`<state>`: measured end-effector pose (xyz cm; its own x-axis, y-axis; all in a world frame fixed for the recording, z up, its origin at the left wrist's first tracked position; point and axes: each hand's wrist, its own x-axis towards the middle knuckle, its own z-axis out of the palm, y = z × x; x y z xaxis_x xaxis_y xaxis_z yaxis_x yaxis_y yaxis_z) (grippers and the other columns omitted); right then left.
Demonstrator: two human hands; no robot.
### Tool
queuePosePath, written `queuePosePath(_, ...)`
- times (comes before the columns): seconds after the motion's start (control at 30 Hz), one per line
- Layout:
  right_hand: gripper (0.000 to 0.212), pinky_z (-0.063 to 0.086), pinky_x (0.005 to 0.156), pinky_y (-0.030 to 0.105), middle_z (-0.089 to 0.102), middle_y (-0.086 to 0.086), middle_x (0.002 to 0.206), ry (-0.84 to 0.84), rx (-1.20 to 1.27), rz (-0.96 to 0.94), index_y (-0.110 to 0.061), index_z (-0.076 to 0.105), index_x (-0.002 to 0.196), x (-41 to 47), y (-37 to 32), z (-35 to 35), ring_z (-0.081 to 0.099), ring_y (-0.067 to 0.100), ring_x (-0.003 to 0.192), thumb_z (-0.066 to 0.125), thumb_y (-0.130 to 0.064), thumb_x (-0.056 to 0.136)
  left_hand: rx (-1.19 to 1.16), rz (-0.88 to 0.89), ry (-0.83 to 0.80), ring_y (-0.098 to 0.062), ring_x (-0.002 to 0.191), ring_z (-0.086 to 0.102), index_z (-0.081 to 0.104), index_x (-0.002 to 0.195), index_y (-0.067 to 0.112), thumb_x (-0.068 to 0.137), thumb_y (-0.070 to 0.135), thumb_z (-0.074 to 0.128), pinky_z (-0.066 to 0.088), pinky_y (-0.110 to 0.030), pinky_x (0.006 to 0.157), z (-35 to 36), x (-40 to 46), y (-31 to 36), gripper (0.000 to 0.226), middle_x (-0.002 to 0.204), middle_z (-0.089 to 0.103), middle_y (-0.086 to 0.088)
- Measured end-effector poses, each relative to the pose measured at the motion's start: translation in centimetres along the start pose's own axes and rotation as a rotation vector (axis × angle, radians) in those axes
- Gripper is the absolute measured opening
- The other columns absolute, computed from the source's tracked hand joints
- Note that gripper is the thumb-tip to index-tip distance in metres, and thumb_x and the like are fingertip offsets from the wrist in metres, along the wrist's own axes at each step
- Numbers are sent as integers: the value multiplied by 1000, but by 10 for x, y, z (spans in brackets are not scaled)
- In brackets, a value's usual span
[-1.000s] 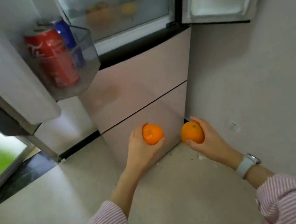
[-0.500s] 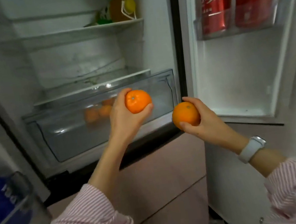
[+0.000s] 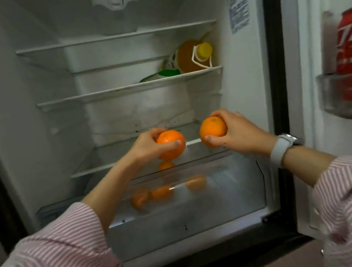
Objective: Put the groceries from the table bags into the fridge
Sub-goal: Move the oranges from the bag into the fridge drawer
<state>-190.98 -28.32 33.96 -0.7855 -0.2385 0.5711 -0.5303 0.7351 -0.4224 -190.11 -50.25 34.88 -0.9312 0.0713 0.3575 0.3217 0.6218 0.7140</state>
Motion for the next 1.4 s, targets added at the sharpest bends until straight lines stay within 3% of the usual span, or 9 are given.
queuePosePath(0.3, 56, 47, 80, 31, 55, 5, 113, -712, -352, 93, -13, 41, 125, 84, 26, 45, 56, 22, 96, 67, -29, 79, 602, 96, -612, -16, 99, 55, 48, 122, 18, 77, 35, 70, 46, -27, 87, 26, 70, -55, 53, 116, 58, -1)
queuePosePath(0.4, 52, 52, 72, 27, 56, 3, 102, -952, -396, 158, -11, 46, 125, 100, 35, 73, 59, 20, 87, 67, -24, 80, 676, 183, -674, -21, 106, 54, 48, 121, 20, 77, 37, 69, 45, -35, 92, 38, 73, -80, 52, 118, 57, -4)
queuePosePath(0.47, 50, 47, 59, 21, 55, -2, 88, -1081, -377, 239, -9, 48, 122, 107, 44, 91, 57, 13, 74, 69, -21, 79, 689, 201, -670, -21, 106, 55, 46, 122, 22, 79, 37, 66, 44, -31, 89, 43, 75, -91, 49, 118, 57, -3)
queuePosePath(0.53, 51, 45, 60, 20, 54, -2, 88, -1164, -424, 263, -9, 47, 122, 111, 51, 104, 55, 13, 74, 71, -22, 78, 698, 200, -619, -20, 106, 55, 45, 122, 24, 79, 42, 64, 43, -28, 85, 45, 76, -100, 51, 119, 57, 0)
queuePosePath(0.67, 57, 44, 76, 27, 49, 2, 105, -1235, -582, 211, -13, 42, 120, 116, 62, 114, 52, 19, 96, 72, -30, 75, 676, 153, -486, -19, 103, 51, 46, 116, 22, 72, 59, 63, 41, -29, 87, 50, 72, -116, 60, 115, 56, -1)
queuePosePath(0.8, 60, 41, 77, 27, 46, 0, 105, -1256, -612, 202, -16, 38, 123, 118, 69, 119, 47, 17, 95, 71, -31, 76, 791, 190, -409, -16, 96, 45, 45, 101, 23, 67, 75, 52, 33, -34, 92, 61, 70, -125, 62, 102, 56, 2)
queuePosePath(1.13, 62, 40, 82, 28, 45, 1, 113, -1260, -564, 204, -19, 35, 131, 118, 76, 125, 46, 18, 101, 68, -30, 79, 836, 205, -421, -12, 86, 25, 31, 83, 25, 72, 78, 38, 24, -31, 85, 67, 55, -132, 55, 84, 37, 6)
queuePosePath(1.27, 65, 39, 97, 32, 42, 4, 135, -1266, -567, 215, -22, 33, 135, 118, 75, 124, 45, 22, 119, 67, -32, 80, 884, 219, -420, -13, 95, 28, 35, 93, 24, 72, 81, 26, 25, -36, 96, 72, 57, -137, 61, 98, 38, 6)
queuePosePath(1.4, 67, 37, 105, 34, 39, 4, 141, -1265, -548, 241, -23, 31, 139, 120, 70, 121, 42, 23, 126, 64, -35, 82, 817, 176, -487, -16, 113, 36, 44, 121, 24, 76, 78, 26, 26, -37, 101, 67, 63, -137, 72, 122, 44, 1)
